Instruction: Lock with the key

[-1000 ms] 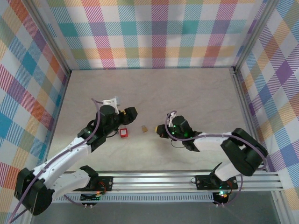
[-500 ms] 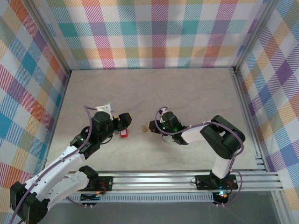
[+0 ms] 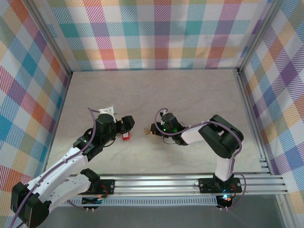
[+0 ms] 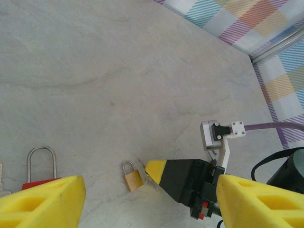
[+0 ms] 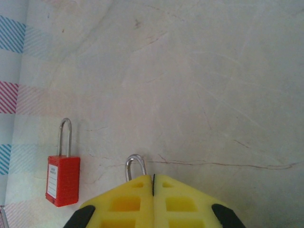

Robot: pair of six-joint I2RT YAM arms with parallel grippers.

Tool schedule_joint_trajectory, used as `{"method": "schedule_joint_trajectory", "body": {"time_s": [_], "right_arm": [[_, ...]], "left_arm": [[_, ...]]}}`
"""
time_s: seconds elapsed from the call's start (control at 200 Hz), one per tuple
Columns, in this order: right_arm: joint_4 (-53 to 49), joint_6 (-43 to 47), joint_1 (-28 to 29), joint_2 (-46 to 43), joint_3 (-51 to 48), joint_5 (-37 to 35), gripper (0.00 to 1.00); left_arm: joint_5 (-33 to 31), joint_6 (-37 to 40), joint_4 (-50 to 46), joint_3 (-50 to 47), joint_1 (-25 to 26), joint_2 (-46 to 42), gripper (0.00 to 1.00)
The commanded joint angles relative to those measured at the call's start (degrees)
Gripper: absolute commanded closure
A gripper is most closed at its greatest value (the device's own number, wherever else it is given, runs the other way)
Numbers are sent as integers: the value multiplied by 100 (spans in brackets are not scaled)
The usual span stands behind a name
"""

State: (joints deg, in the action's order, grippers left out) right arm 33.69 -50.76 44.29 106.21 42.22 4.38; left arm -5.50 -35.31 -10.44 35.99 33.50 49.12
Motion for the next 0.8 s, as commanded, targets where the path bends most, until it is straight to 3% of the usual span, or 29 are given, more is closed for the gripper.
{"method": "schedule_joint_trajectory", "body": {"time_s": [0.0,0.585,0.795], "right_arm": [[-140,35,25,88,177,-43,92],[-559,203,26,2,317,98,75],[-1024,510,27,-464,312,-58,62]], "left_arm": [[12,-59,70,-83,-54,-21,27],[66,-52,121,-118,-54,-24,27],[41,-29,92,-83,-54,-26,27]]}}
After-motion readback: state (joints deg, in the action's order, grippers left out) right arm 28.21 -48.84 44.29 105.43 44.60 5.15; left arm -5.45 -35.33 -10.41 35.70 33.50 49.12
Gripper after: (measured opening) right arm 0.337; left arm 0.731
